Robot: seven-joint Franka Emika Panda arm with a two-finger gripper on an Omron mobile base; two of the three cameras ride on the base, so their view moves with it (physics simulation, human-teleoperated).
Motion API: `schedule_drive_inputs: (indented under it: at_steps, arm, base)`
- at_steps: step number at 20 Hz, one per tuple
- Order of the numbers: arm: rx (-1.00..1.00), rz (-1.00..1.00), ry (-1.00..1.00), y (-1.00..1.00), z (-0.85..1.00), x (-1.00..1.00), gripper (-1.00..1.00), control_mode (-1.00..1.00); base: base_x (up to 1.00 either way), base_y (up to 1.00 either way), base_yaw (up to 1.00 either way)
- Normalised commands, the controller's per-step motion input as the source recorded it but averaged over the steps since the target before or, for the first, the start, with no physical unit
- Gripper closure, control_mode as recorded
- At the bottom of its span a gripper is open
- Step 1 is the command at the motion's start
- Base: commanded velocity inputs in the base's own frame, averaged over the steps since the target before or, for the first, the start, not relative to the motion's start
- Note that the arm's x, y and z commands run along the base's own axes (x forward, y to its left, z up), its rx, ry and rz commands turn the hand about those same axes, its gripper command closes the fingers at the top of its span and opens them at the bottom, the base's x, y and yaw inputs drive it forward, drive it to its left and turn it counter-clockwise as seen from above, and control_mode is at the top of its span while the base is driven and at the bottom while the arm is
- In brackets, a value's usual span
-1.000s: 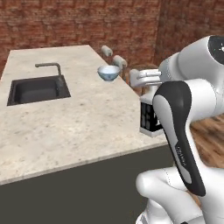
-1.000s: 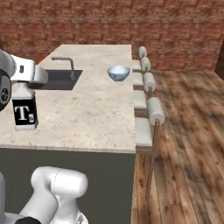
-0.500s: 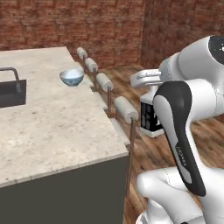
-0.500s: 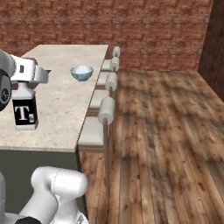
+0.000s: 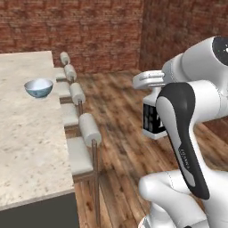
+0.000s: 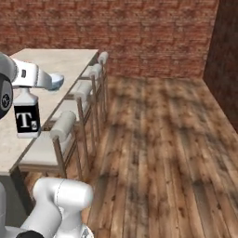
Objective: There is a bowl on the dining counter. Grab a lemon wedge from the fridge and place it in the bowl. Then get the liquor bottle and glass cup from the cabinet and place them next to the bowl.
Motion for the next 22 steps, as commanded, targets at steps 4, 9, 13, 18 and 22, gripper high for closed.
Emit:
schedule_drive_inputs:
  at_steps: [4, 9, 13, 18, 22]
  arm:
    - [0.00, 0.00, 0.00, 0.00, 0.00, 0.00, 1.00, 1.00]
    - [0.00, 0.00, 0.00, 0.00, 0.00, 0.00, 1.00, 1.00]
    - [0.00, 0.00, 0.00, 0.00, 0.00, 0.00, 1.00, 1.00]
    - [0.00, 0.00, 0.00, 0.00, 0.00, 0.00, 1.00, 1.00]
    - [0.00, 0.00, 0.00, 0.00, 0.00, 0.00, 1.00, 1.00]
  base:
    - [0.77, -1.00, 0.31]
    - [0.70, -0.89, 0.42]
    - [0.70, -0.70, 0.49]
    - [0.68, -0.61, 0.53]
    - [0.67, -0.58, 0.55]
